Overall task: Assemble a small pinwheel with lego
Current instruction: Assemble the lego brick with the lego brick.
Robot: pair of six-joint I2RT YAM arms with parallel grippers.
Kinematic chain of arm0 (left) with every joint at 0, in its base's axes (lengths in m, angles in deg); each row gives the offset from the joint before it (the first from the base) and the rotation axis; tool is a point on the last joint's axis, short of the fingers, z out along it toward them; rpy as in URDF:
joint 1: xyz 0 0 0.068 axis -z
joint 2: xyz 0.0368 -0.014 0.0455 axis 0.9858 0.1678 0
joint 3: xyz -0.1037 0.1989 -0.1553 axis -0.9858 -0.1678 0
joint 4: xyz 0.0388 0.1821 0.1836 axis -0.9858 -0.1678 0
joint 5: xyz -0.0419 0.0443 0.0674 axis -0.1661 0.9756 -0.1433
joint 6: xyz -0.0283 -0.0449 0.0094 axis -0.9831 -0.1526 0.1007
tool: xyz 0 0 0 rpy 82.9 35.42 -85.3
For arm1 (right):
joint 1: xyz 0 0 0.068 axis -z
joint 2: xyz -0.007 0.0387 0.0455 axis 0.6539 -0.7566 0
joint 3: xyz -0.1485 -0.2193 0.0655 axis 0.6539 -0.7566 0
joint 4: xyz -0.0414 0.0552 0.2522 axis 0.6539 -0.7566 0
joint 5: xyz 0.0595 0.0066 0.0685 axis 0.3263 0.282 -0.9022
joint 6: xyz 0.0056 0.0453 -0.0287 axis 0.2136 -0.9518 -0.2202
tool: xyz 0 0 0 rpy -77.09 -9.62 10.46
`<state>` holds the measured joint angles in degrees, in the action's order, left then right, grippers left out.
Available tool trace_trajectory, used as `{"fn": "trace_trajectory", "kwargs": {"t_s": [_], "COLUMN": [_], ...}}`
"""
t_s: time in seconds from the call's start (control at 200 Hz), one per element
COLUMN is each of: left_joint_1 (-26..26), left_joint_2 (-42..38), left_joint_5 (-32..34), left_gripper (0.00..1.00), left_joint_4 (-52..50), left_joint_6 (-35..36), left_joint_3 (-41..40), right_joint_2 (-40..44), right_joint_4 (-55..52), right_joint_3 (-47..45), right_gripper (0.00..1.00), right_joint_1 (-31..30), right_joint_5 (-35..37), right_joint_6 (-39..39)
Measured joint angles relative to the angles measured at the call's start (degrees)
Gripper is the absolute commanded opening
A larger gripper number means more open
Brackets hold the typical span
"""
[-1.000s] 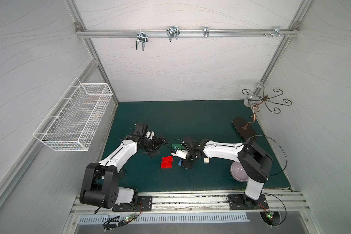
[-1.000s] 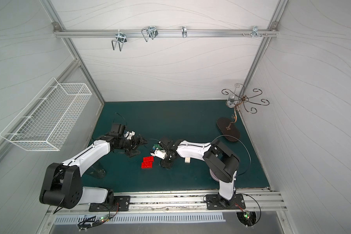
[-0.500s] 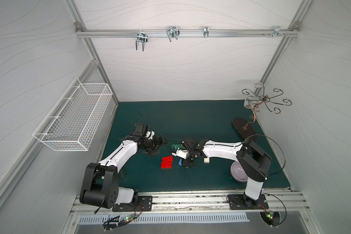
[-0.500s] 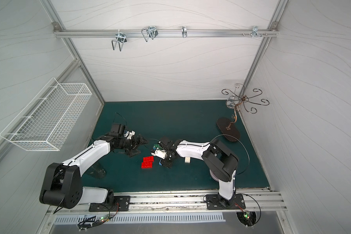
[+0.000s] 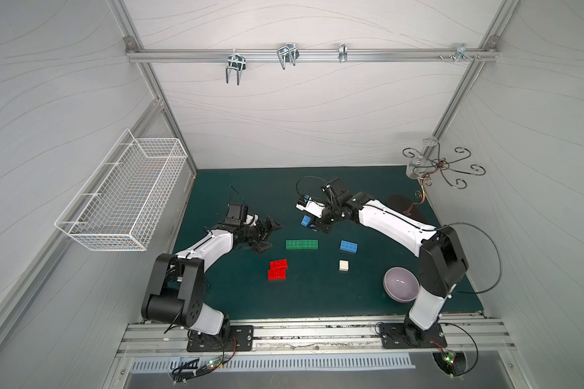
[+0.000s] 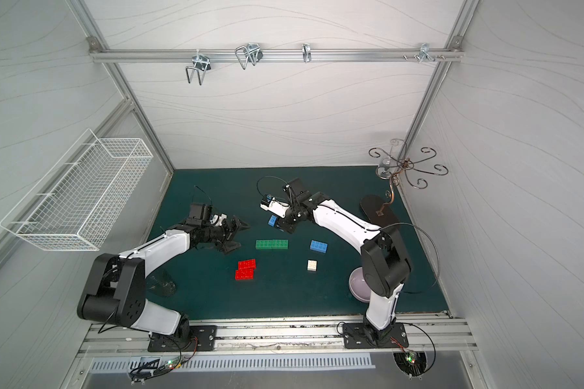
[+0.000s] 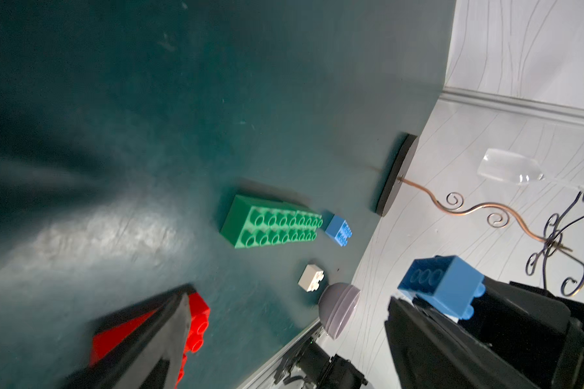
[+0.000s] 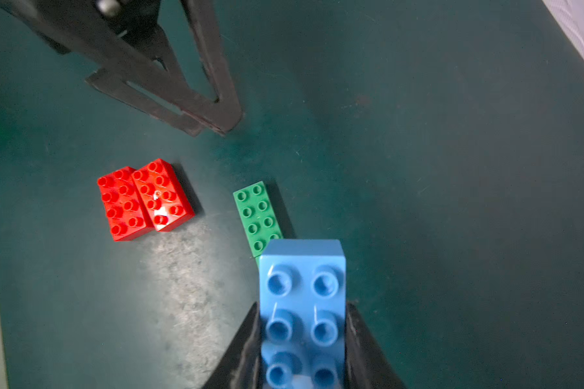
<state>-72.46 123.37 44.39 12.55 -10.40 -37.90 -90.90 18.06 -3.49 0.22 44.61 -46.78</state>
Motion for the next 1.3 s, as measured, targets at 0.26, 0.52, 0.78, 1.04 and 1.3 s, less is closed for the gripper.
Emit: {"fn": "trace_trajectory", "kwargs": {"t_s": [0.26, 0.52, 0.78, 1.04, 1.3], "left_joint_1": [0.1, 2.5, 3.7, 3.7, 3.8], "left_joint_2": [5.1, 7.1, 8.9, 8.9, 8.9], "left_joint_5": [0.6, 1.6, 1.8, 1.9, 1.9], "left_gripper": [0.97, 0.97, 0.97, 0.96, 0.96], "left_joint_4": [6.7, 10.8, 12.0, 12.9, 13.3], "left_joint_6": [-3.3, -4.8, -4.9, -5.2, -5.6], "left_joint_3": [0.6, 0.6, 0.6, 0.6, 0.6], "right_joint_2": [-13.5, -14.1, -14.1, -14.3, -15.4], "right_joint_4": [-3.6, -5.0, -4.9, -4.5, -4.4], "right_joint_3": [5.8, 6.4, 5.8, 5.6, 5.6], "right_gripper": [0.21, 0.19, 0.2, 0.2, 0.21], "right_joint_1": [0.0, 0.1, 0.1, 0.1, 0.1], "right_joint_5": [-3.6, -5.4, -5.7, -5.7, -5.7], "right_joint_6": [7.8, 11.2, 12.2, 12.4, 12.4]}}
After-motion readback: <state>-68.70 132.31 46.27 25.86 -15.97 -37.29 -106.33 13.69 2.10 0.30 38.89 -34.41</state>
